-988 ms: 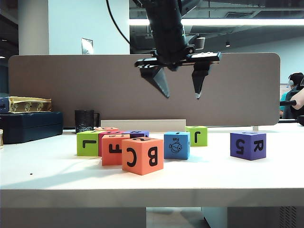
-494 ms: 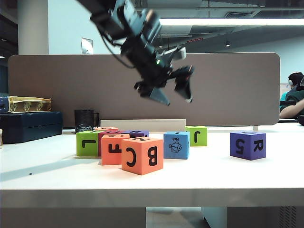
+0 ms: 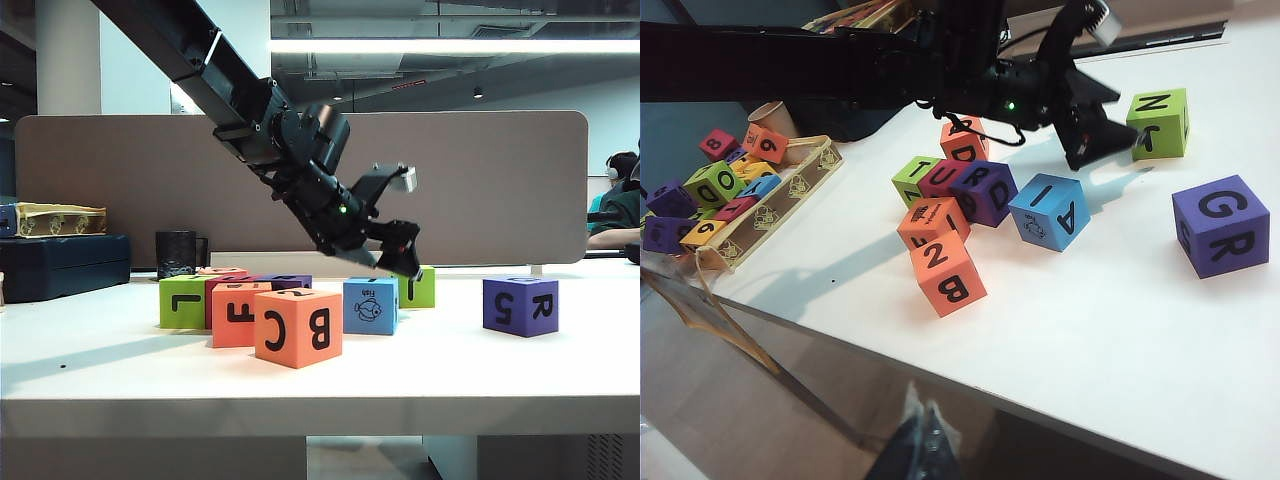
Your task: Select the appropriate blocks from the scattered letter blocks on the table and arrange them in a row to spell out "TURING".
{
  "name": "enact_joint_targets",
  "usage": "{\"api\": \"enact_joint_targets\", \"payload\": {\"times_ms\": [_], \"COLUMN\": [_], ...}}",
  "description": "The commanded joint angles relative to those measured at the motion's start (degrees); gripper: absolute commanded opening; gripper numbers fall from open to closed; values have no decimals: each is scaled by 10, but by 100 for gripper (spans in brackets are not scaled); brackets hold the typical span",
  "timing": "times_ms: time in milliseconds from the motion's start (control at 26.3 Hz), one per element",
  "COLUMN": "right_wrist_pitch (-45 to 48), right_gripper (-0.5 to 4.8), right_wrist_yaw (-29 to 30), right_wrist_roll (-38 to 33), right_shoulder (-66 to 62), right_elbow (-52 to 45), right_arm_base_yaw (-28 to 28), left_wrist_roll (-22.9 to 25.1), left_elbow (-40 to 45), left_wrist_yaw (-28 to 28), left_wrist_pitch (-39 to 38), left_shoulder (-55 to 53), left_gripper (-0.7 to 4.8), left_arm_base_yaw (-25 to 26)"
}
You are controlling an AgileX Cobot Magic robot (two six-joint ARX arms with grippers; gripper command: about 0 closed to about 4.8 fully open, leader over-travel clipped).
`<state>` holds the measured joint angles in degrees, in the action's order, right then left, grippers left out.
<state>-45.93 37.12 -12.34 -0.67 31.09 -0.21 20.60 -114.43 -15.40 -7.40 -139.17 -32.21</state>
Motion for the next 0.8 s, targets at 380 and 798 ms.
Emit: {"api": "enact_joint_targets", "payload": {"times_ms": [380, 798], "right_wrist_pitch": [7, 7], "right_gripper": [-1, -1], "right_wrist_yaw": [1, -1], "right_wrist_roll": [2, 2], "right_shoulder": [7, 7], "right_elbow": [2, 2], "right_arm_base_yaw": [0, 0], "left_wrist_roll": [31, 25], "left_elbow": [-3, -8], "left_wrist_yaw": [-23, -38], "left_wrist_pitch": [82, 109], "left_shoulder": [-18, -29], "left_gripper": [466, 393], "left_arm_base_yaw": [-3, -2]}}
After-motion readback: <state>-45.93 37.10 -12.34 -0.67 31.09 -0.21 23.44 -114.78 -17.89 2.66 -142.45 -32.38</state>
